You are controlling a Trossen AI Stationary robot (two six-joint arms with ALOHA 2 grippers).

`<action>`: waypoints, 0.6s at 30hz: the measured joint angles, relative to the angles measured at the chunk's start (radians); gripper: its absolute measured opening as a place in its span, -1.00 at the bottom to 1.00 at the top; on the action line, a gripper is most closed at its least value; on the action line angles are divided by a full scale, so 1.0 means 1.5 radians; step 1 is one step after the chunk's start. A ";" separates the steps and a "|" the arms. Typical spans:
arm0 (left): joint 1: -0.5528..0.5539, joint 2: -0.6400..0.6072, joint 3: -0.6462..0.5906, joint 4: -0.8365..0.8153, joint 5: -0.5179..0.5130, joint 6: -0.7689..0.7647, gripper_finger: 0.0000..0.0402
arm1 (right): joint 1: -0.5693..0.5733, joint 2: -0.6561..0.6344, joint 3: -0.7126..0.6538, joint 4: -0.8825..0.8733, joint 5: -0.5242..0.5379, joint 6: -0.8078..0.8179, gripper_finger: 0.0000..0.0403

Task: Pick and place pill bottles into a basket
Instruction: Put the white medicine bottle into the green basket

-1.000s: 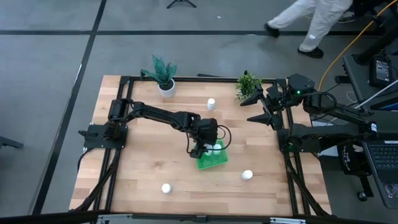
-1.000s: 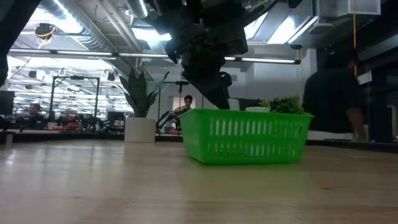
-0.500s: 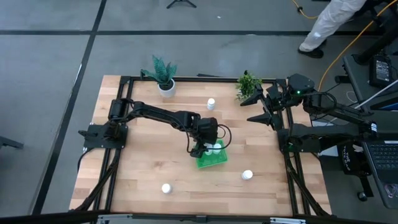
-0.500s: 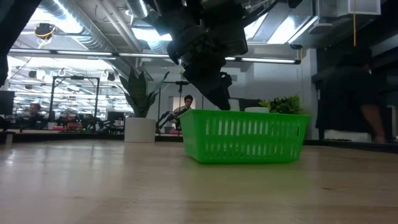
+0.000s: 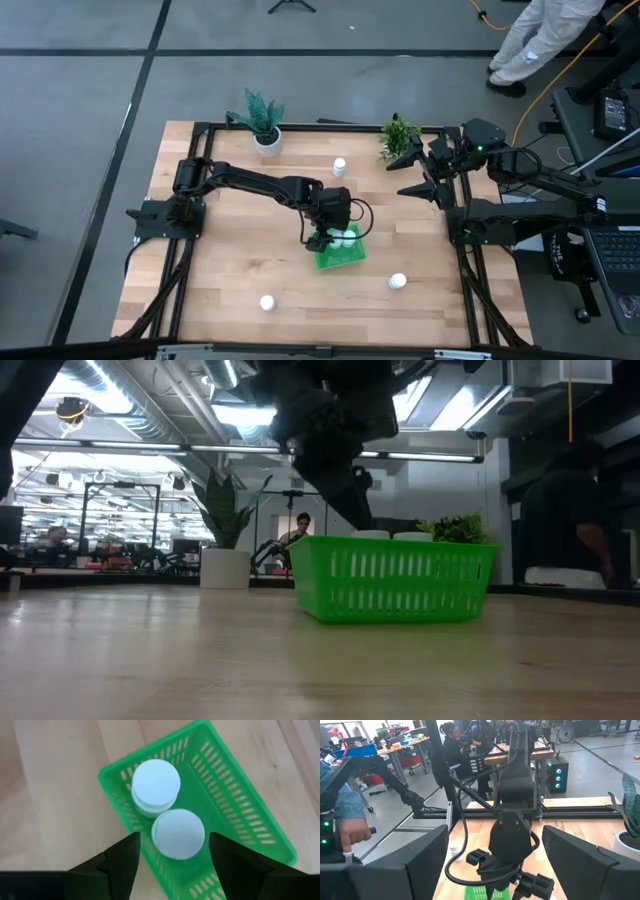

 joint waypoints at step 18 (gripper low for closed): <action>0.008 -0.044 0.270 -0.181 -0.093 -0.018 0.28 | 0.000 0.000 0.000 -0.059 0.000 -0.017 0.61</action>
